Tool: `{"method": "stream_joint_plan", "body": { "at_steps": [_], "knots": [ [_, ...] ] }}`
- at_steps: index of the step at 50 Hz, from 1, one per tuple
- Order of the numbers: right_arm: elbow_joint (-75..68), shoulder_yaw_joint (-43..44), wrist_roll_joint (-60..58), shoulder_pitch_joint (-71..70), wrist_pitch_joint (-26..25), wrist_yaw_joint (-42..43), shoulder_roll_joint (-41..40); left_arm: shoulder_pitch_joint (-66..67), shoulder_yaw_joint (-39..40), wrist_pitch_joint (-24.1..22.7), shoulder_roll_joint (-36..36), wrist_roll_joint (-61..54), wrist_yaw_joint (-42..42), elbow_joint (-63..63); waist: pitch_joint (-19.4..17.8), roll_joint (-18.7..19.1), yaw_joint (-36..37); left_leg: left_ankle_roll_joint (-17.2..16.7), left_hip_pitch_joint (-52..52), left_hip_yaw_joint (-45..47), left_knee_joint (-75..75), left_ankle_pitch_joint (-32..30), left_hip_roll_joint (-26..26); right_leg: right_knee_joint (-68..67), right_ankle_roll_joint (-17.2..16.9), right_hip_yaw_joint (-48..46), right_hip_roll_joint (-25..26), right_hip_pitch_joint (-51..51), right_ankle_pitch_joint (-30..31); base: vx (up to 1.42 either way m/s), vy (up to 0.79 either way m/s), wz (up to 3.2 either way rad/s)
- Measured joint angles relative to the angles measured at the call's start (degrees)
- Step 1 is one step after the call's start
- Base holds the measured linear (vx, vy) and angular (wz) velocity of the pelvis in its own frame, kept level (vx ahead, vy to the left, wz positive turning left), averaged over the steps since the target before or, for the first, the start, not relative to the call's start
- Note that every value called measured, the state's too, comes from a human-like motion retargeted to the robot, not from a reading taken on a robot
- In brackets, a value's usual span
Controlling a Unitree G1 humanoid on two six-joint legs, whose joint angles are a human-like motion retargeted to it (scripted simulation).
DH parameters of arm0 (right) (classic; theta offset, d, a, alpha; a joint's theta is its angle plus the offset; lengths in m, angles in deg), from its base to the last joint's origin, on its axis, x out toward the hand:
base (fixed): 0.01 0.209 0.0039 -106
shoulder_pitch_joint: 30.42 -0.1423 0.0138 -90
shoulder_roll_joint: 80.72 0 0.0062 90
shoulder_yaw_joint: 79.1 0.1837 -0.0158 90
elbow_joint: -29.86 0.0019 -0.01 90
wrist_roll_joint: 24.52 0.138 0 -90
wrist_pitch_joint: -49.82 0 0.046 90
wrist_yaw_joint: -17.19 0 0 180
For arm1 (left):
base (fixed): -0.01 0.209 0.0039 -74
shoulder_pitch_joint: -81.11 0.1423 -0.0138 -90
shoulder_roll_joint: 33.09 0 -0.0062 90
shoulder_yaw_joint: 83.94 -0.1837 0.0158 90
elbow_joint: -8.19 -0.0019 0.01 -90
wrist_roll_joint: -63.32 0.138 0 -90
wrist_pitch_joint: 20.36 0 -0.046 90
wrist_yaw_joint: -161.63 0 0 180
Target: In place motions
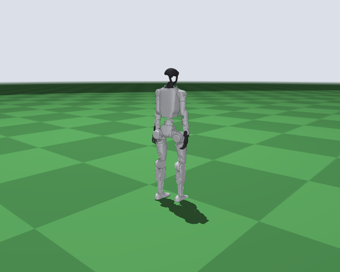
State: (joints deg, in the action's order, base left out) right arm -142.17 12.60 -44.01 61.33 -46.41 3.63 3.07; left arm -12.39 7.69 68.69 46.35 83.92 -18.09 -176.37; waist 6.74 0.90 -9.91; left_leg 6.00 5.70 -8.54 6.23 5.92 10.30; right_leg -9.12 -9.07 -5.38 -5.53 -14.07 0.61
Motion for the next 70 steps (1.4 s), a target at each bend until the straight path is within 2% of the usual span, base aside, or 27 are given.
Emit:
{"method": "stream_joint_plan", "body": {
  "at_steps": [2,4,7,11,17,20,23,25,28,29,32,36,42,47,51,53,55,58,60,62,64,67,70],
  "knots": [
    [0.53,0.42,0.35,-0.59,0.07,0.44,0.34,-1.89,-4.61,0.59,1.22,2.50,0.84,-2.17,-0.20,2.35,-4.61,1.06,-2.09,2.96,-2.89,0.64,-0.84,0.11,0.69,1.42,1.83,-1.34,1.40,-0.09,0.41,-1.12],
    [1.00,0.22,1.32,-1.40,0.01,0.93,0.43,-3.85,-9.09,1.68,2.54,5.38,2.43,-2.83,-1.09,4.13,-8.91,0.33,-2.59,5.13,-4.36,0.61,-2.01,0.22,1.32,3.84,3.10,-2.89,2.60,-0.14,0.47,-1.61],
    [1.09,-0.86,3.99,-3.12,-0.16,1.50,0.21,-6.43,-11.98,2.84,4.87,10.57,3.86,-2.17,-3.03,5.36,-11.00,-0.20,-3.68,15.26,-6.27,1.81,-3.71,-0.16,3.74,5.38,4.57,-5.53,2.72,-0.21,0.63,-3.09],
    [0.02,-1.08,5.31,-3.77,-0.40,-0.10,0.01,-6.36,-11.17,3.35,7.44,12.38,5.07,-0.47,-4.52,6.78,-10.71,-2.43,-5.28,31.01,-7.92,4.10,-6.76,0.05,9.31,-12.23,1.12,-6.34,-0.88,-0.19,0.74,-3.68],
    [-3.57,0.69,3.85,-3.40,-1.92,0.14,1.73,-0.84,-0.08,4.95,7.79,8.19,4.48,2.16,-3.34,9.01,-6.69,-7.58,-6.91,57.18,-9.21,7.59,-10.99,-1.23,15.79,-45.78,-2.78,-3.08,-11.56,-0.17,0.56,-4.03],
    [-5.34,3.12,5.26,-2.40,-2.28,3.05,3.21,0.19,2.98,5.42,6.79,5.83,3.68,2.18,-3.49,10.58,-5.75,-9.30,-6.88,63.62,-8.03,8.68,-13.17,-0.98,15.84,-63.39,-3.22,1.92,-14.76,-0.23,0.52,-3.00],
    [-9.32,6.37,9.34,-1.45,-2.55,6.14,5.14,-0.83,2.08,6.39,5.67,6.39,4.77,2.33,-3.38,10.38,-4.73,-10.74,-8.15,67.84,-7.11,9.65,-12.80,4.02,14.40,-75.73,-1.64,6.16,-9.38,-0.14,0.44,-2.17],
    [-12.32,8.21,12.08,-0.65,-3.03,7.49,6.19,-1.35,0.60,6.67,5.15,7.45,5.98,3.47,-2.86,9.50,-4.16,-11.69,-9.04,70.02,-6.49,10.10,-11.91,6.31,14.66,-74.47,-1.28,5.90,-4.81,-0.14,0.37,-1.70],
    [-15.17,10.75,15.13,0.65,-3.76,9.28,6.36,-2.45,-1.42,6.23,4.61,7.94,6.96,6.21,-3.11,9.11,-4.79,-12.26,-9.61,71.31,-5.28,10.37,-11.90,7.73,19.53,-64.81,-0.69,3.34,0.59,-0.24,0.27,-0.91],
    [-15.38,11.51,15.80,1.38,-3.92,9.66,6.02,-3.06,-2.10,6.05,4.35,7.62,7.17,6.88,-3.36,9.39,-6.09,-12.26,-9.75,71.03,-4.95,10.43,-12.10,8.60,19.97,-64.65,-0.28,3.50,1.27,-0.24,0.19,0.11],
    [-15.32,13.52,17.08,3.71,-3.95,9.22,4.24,-5.61,-3.59,5.91,2.90,6.34,8.14,7.79,-3.62,11.24,-10.50,-12.47,-9.80,69.48,-4.76,10.35,-13.01,9.92,18.60,-66.39,0.52,4.30,1.53,-0.22,0.18,0.57],
    [-13.91,15.62,16.70,6.18,-3.96,5.05,0.96,-8.85,-3.32,6.03,-1.51,5.22,8.96,8.33,-1.54,13.06,-10.50,-13.41,-8.83,70.54,-5.56,9.88,-13.31,9.15,17.35,-65.36,0.80,2.93,0.70,-0.20,0.15,-0.09],
    [-10.43,15.99,17.14,5.24,-3.66,3.91,-3.59,-9.43,-4.49,2.75,-5.50,2.37,13.52,12.92,0.17,14.87,-10.74,-14.63,-8.60,71.78,-6.08,9.13,-13.86,8.80,16.41,-63.17,1.49,1.48,-0.57,-0.25,0.08,-0.16],
    [-3.59,12.45,12.70,2.74,-4.56,6.99,-4.86,-7.96,-4.75,2.26,-5.31,3.49,13.32,12.26,2.36,16.23,-10.18,-16.04,-9.41,74.35,-5.83,8.05,-14.19,7.99,15.71,-58.92,1.99,-0.24,-1.94,-0.17,0.12,-0.62],
    [1.66,7.21,5.41,0.82,-3.98,9.84,-4.24,-5.36,-3.01,3.10,-3.73,5.12,11.77,8.13,4.35,15.73,-9.59,-15.70,-11.10,73.48,-3.38,5.48,-14.89,6.70,15.01,-54.26,1.39,-1.20,-3.29,-0.05,0.09,-0.92],
    [3.26,4.86,2.38,-0.25,-3.62,10.39,-4.07,-3.43,-0.85,4.01,-2.93,5.42,10.25,5.35,5.62,14.34,-9.15,-14.41,-12.05,72.76,-0.75,2.68,-15.11,6.13,14.58,-51.49,0.36,-1.49,-3.86,0.02,0.05,-1.22],
    [4.00,3.01,0.88,-1.51,-3.08,10.26,-4.31,-1.31,2.02,4.96,-2.12,4.93,8.62,2.60,6.50,11.70,-8.88,-11.11,-12.49,70.75,3.79,-0.92,-15.05,6.15,14.35,-48.23,-1.37,-1.21,-4.16,-0.03,0.03,-1.25],
    [3.35,0.80,2.66,-3.44,-2.44,8.85,-5.38,2.21,6.57,5.85,-0.80,2.18,6.78,0.26,7.58,5.67,-8.69,-1.01,-9.79,63.24,17.32,-5.54,-16.35,6.75,14.11,-42.89,-5.76,-0.45,-3.70,-0.02,-0.03,-1.29],
    [2.87,-0.22,4.52,-4.29,-2.29,6.99,-6.10,4.23,9.16,6.22,0.09,-0.12,6.36,-0.16,7.54,2.43,-6.99,3.50,-4.86,54.86,29.27,-6.49,-18.38,6.95,14.25,-39.69,-7.35,0.06,-3.35,-0.06,-0.07,-1.69],
    [2.61,-1.26,5.96,-4.66,-2.27,4.86,-6.41,5.42,11.45,6.60,0.45,-2.44,6.18,0.01,6.28,0.88,-5.09,1.89,0.27,43.27,36.42,-5.44,-16.91,6.91,14.95,-37.57,-7.22,0.82,-2.99,-0.08,-0.04,-1.86],
    [2.23,-2.40,6.74,-4.93,-2.07,3.25,-6.28,5.87,13.71,6.67,0.07,-4.59,5.81,0.50,4.22,-0.70,-2.43,0.54,4.86,32.92,39.91,-5.73,-11.73,6.67,15.51,-34.40,-7.21,1.61,-2.47,-0.15,0.00,-2.02],
    [1.18,-3.60,6.57,-5.33,-1.64,1.78,-5.57,5.47,16.21,6.16,-1.06,-7.59,5.44,1.82,1.95,-2.45,0.08,2.25,8.46,29.47,41.52,-2.86,-9.98,6.01,15.70,-30.61,-8.19,1.86,-1.71,-0.16,0.01,-1.58],
    [-0.45,-3.76,5.26,-5.08,-1.74,1.13,-4.66,4.76,17.15,5.48,-2.41,-8.85,5.91,3.53,1.19,-2.51,1.15,3.74,11.66,27.49,37.53,1.17,-8.92,5.66,15.55,-28.29,-8.39,1.51,-1.07,-0.09,-0.01,-1.14]
  ]
}}
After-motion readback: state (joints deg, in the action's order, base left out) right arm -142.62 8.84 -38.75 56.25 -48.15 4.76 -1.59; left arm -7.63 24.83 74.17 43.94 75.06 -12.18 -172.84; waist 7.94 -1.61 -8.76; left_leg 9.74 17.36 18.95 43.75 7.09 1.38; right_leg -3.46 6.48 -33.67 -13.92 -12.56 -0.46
